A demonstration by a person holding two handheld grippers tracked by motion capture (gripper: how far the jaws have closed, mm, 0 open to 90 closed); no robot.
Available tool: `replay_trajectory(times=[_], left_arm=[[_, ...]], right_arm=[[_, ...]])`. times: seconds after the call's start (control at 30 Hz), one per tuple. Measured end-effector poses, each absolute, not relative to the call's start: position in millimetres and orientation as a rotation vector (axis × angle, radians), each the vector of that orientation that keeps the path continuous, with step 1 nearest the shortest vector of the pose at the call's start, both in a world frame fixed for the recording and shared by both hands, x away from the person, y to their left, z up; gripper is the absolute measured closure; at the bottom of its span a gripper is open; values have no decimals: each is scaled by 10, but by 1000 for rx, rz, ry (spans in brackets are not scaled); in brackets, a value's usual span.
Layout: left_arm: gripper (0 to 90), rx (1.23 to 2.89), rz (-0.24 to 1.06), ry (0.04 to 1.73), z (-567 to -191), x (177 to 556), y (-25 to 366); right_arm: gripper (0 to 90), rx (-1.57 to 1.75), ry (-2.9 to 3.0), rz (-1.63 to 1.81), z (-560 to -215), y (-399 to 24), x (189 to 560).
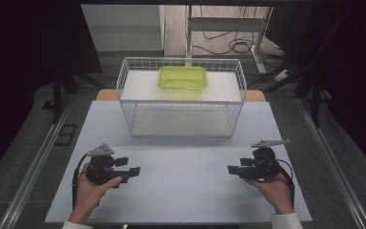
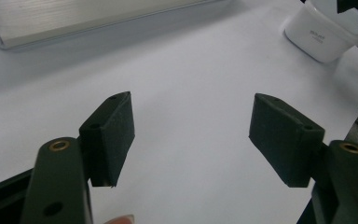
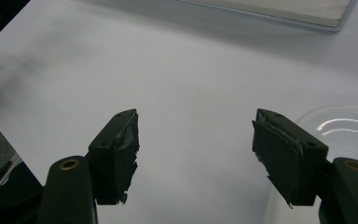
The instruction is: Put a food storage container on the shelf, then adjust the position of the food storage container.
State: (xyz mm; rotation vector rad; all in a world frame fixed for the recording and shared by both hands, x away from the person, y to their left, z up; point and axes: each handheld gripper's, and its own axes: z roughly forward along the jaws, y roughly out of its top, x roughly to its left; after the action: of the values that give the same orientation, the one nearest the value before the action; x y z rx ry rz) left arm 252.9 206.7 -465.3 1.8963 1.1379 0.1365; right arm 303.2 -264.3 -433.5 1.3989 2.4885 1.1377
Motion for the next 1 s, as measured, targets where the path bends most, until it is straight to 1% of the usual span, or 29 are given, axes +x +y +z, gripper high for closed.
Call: replay_trajectory(times=[0.27,0.43,0.5,0.7,0.77,0.8,0.97,1.0], left_arm=[[284,1918,135,1133,-4679,2559,2034],[281,1926,142,1135,-4680,2567,2030],[280,1933,144,1139,-4693,2582,2031],[274,1960,128,1134,-4740,2629,1968],[269,1980,161,1138,-4745,2616,1948],[268,1980,161,1138,-4745,2616,1948],[266,1978,164,1136,-4740,2599,1951],[265,1981,161,1133,-4744,2598,1949]], right_arm=[[337,1438,2438,1124,-4311,-2799,3042],[393,1480,2389,1113,-4275,-2989,3041],[426,1505,2361,1119,-4257,-3094,3047],[570,1559,2310,1084,-4253,-3307,3087],[627,1583,2278,1055,-4257,-3412,3104],[627,1583,2278,1055,-4257,-3412,3104],[718,1625,2224,1036,-4249,-3593,3123],[765,1637,2210,1012,-4254,-3636,3137]])
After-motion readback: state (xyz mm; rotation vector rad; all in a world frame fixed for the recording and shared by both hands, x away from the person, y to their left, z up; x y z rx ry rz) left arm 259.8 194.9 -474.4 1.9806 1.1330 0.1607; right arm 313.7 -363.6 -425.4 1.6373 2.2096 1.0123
